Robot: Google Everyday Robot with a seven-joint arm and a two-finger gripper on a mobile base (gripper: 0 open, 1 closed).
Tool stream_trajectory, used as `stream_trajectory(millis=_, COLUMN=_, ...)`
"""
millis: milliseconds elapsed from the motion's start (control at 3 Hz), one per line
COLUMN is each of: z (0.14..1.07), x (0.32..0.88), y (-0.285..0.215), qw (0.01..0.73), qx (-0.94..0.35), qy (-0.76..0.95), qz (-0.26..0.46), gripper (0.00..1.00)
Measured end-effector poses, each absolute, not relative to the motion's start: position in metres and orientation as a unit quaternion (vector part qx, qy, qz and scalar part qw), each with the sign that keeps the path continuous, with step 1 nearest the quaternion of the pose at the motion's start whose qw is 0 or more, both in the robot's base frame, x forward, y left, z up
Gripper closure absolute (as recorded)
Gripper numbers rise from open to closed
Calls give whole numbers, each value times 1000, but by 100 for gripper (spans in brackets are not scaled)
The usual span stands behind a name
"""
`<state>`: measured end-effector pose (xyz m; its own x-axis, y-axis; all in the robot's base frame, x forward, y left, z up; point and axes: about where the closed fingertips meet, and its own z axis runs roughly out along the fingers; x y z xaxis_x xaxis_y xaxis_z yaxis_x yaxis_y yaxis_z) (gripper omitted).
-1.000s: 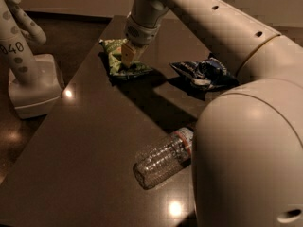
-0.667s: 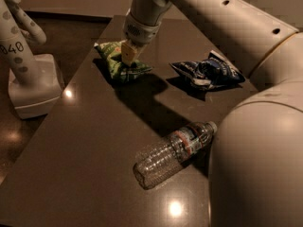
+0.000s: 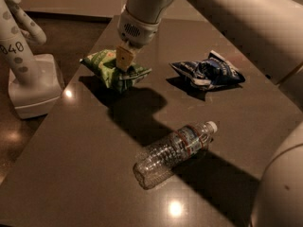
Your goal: Move green jalapeno chip bag near water bottle
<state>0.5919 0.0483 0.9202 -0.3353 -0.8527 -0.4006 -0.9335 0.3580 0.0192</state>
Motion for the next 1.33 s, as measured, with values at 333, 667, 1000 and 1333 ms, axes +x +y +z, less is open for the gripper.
stream_trajectory(millis=333, z=925, x=566, y=55, qw=153, qx=-577, qy=792, qz=126, gripper=100)
stream_trajectory(millis=667, z=926, x=544, y=63, qw=144, qx=-598, qy=778, qz=127, gripper=100)
stream_trajectory(millis=1000, z=923, x=526, y=66, qw=133, qx=-611, qy=770, qz=129, gripper=100)
stream_trajectory(millis=1333, z=922, x=511, y=58, qw=121, qx=-613, qy=771, qz=125, gripper=100)
